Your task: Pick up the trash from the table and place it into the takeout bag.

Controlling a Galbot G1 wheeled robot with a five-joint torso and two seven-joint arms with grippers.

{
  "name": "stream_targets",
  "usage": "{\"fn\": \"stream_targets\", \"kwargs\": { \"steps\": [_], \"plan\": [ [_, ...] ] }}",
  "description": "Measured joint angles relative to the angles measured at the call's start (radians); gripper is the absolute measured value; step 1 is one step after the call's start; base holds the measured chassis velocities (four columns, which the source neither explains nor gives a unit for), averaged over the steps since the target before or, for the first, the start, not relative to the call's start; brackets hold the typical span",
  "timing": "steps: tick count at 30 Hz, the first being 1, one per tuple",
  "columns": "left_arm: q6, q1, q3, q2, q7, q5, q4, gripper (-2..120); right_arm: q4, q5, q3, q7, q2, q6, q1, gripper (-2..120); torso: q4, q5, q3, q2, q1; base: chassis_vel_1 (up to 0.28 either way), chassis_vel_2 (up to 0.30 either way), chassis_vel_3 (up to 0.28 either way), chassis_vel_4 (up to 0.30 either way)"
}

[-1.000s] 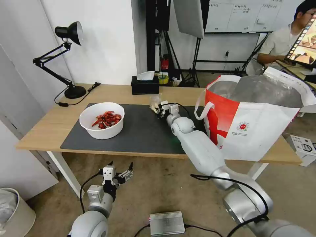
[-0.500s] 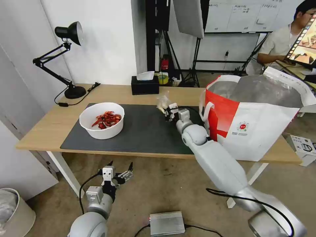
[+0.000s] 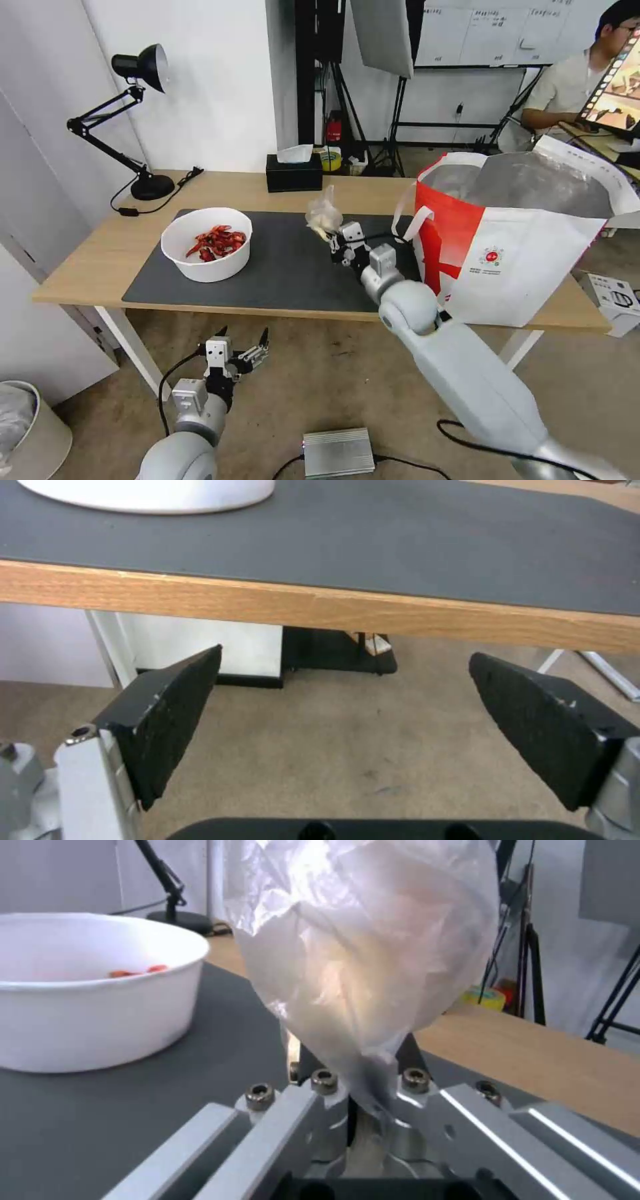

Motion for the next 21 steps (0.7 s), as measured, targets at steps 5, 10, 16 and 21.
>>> {"fn": "stream_targets", "kwargs": {
  "steps": [5,10,16,21],
  "plan": [
    [0.0,0.006,-0.003,0.001,0.0,0.001,-0.006,100,0.083,-0.013,0.023,0.011,-0.028,-0.004,-0.064,3,0.0,0.0001,0.0,0.0,0.0,0.0,0.0,0.0,0.0],
    [0.0,0.01,-0.004,0.001,0.0,0.003,-0.013,100,0.177,-0.016,0.057,0.029,-0.068,-0.023,-0.138,3,0.0001,0.0,0.0,0.0,0.0,0.0,0.0,0.0,0.0],
    [0.0,0.016,-0.005,-0.001,0.0,0.008,-0.023,100,0.32,-0.034,0.138,0.035,-0.125,-0.032,-0.27,3,0.0,0.0,0.0,0.0,0.0,0.0,0.0,0.0,0.0],
    [-0.001,0.018,-0.003,-0.005,0.0,0.013,-0.027,100,0.394,-0.072,0.201,0.031,-0.149,-0.001,-0.328,3,-0.0001,0.0,0.0,0.0,0.0,0.0,0.0,0.0,0.0]
  ]
}}
